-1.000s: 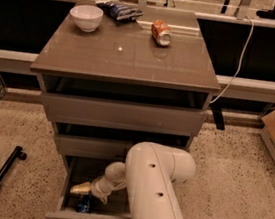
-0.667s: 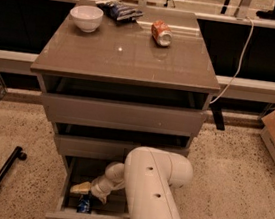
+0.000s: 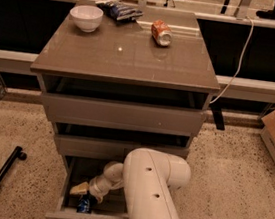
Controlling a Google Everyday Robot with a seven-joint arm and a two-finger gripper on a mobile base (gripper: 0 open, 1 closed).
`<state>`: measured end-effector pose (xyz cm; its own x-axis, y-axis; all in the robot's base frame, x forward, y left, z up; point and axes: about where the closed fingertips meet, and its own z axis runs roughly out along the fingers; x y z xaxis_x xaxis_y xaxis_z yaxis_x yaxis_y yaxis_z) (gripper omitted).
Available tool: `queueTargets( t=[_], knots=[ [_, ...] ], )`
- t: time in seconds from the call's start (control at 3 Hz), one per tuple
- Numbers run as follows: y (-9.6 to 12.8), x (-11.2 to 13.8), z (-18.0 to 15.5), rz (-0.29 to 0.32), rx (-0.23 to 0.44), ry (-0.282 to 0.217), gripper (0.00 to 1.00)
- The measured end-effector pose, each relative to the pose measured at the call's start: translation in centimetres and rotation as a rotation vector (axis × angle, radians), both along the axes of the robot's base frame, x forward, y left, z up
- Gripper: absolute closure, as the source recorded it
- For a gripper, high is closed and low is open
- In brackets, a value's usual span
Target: Pick pepsi can from bottom drawer and place on counter
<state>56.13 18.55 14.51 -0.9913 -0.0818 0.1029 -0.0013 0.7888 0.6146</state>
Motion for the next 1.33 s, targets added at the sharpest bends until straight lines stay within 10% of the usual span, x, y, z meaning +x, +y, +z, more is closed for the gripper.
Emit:
queueTargets(
  t=[1.33],
  knots=[
    [1.8, -0.2, 1.7, 0.001, 0.051, 0.016, 1.0]
  ],
)
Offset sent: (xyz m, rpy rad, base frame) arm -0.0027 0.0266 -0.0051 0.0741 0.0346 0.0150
